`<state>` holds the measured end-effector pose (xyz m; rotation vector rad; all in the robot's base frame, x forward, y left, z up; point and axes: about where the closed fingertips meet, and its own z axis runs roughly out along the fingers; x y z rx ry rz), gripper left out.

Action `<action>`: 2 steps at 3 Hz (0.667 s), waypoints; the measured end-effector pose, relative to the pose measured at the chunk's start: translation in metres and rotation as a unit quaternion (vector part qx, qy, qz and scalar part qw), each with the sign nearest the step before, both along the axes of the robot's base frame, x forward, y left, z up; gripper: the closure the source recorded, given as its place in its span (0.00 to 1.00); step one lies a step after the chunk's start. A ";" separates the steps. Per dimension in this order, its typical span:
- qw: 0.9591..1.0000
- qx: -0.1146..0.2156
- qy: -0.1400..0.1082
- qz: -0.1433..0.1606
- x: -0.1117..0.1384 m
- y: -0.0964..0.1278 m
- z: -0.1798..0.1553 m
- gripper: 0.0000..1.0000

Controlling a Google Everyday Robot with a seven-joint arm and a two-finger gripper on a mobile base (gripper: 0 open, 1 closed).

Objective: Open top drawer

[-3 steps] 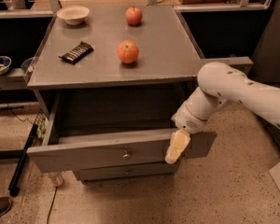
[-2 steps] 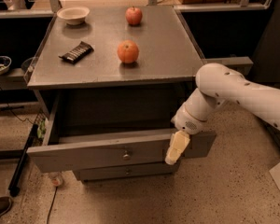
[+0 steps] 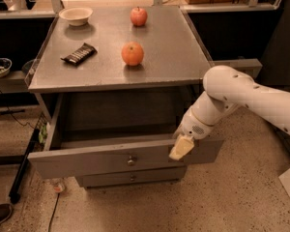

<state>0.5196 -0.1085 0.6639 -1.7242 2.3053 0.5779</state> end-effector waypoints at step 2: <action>1.000 0.000 0.000 0.000 0.000 0.000 0.000 1.00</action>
Offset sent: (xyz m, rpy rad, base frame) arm 0.0000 0.0000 0.0000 0.0000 0.0001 0.0000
